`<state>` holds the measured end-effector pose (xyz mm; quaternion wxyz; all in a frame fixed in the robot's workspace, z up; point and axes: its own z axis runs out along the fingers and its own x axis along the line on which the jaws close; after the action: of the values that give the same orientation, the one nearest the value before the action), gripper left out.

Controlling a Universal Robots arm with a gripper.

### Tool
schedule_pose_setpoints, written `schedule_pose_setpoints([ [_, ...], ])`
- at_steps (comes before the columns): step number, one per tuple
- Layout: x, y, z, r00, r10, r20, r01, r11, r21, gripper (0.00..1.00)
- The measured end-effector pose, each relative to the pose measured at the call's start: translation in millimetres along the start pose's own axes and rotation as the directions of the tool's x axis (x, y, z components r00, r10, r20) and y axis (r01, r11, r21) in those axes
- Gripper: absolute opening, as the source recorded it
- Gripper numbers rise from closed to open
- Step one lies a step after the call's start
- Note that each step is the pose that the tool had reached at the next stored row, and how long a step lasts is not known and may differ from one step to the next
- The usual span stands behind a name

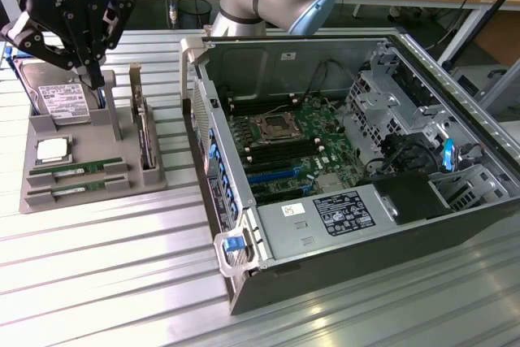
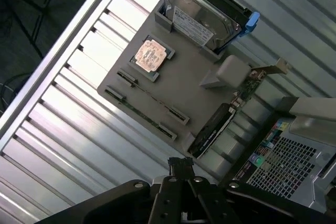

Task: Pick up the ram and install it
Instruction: 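Pick up the ram and move it above insertion slot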

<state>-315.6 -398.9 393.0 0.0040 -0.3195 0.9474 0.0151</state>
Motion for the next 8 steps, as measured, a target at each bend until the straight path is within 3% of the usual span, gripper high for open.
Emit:
schedule_pose_setpoints([
  [8,0.0,0.0,0.0,0.9979,-0.064,-0.003,0.064,0.9979,0.0004,0.1],
])
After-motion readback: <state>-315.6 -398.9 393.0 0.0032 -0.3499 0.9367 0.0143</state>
